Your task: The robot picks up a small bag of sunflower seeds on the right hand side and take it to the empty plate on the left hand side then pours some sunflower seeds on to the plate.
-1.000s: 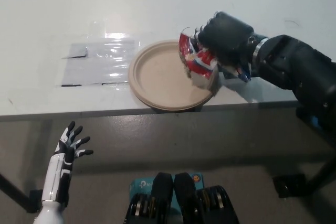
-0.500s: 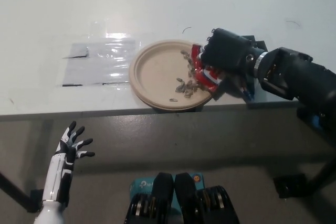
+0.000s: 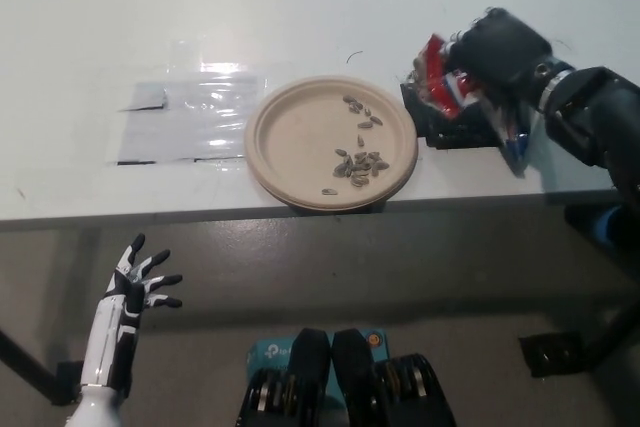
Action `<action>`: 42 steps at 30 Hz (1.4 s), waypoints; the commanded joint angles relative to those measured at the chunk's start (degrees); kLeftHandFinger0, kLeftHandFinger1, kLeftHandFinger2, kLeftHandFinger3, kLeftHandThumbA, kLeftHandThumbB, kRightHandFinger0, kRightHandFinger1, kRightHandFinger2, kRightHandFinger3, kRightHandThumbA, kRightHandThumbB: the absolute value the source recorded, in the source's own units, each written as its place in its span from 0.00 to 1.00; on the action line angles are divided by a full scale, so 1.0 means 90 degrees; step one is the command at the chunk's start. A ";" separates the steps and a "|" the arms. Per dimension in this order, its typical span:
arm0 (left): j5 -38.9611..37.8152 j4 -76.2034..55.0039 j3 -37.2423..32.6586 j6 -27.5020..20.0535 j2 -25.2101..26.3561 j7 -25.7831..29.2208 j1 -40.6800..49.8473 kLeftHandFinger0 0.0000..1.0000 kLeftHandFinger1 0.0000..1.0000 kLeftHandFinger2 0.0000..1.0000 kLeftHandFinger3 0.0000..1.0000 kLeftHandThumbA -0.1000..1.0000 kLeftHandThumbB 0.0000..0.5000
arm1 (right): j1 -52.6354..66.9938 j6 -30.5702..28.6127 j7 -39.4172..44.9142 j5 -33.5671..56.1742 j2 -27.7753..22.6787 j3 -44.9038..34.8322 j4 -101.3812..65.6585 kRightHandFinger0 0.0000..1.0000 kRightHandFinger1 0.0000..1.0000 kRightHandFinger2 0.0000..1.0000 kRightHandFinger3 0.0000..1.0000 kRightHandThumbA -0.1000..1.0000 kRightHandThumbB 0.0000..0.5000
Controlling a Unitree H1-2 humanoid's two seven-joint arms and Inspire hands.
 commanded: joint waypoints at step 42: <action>0.0183 -0.0033 0.0015 -0.0305 0.0193 -0.0003 -0.0119 0.45 0.54 0.65 0.99 1.00 0.00 | 0.1426 0.1293 0.5311 0.4282 -0.0522 -0.2115 -0.4749 1.00 1.00 1.00 1.00 0.83 1.00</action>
